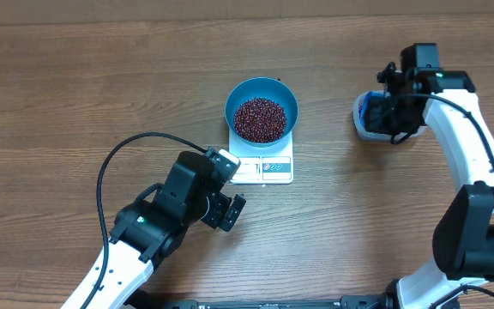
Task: Scoop item into bowl and weigh 150g on scale
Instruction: 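Lower the scoop into the tub and scoop beans with the right gripper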
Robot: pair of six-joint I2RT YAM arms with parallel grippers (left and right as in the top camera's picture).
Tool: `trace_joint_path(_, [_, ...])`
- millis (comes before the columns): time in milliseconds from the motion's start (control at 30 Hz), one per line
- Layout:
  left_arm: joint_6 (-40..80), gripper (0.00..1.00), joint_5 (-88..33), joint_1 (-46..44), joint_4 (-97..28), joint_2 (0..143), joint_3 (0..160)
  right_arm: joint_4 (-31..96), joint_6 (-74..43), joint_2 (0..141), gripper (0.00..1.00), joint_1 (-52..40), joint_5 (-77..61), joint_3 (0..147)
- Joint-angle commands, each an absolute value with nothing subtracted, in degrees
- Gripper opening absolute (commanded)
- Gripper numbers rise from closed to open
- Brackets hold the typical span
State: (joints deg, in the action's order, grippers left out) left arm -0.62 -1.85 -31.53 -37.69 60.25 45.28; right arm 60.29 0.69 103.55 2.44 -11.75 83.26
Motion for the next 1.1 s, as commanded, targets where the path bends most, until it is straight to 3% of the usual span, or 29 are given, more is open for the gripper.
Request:
trace_joint_path(0, [-1.3,1.0,-1.5,-31.8,-37.6,60.7,45.1,60.3,2.0,103.1,0.04,3.9,-20.1,85.3])
trace_joint_path(500, [-1.3,1.0,-1.5,-31.8,-37.6,60.7,45.1,61.4,0.2,103.1,0.04,6.0,-1.9,87.5])
trace_joint_path(1067, [-1.3,1.0,-1.5,-31.8,-37.6,60.7,45.1,64.8,0.5,103.2,0.04,5.8,8.2,89.7])
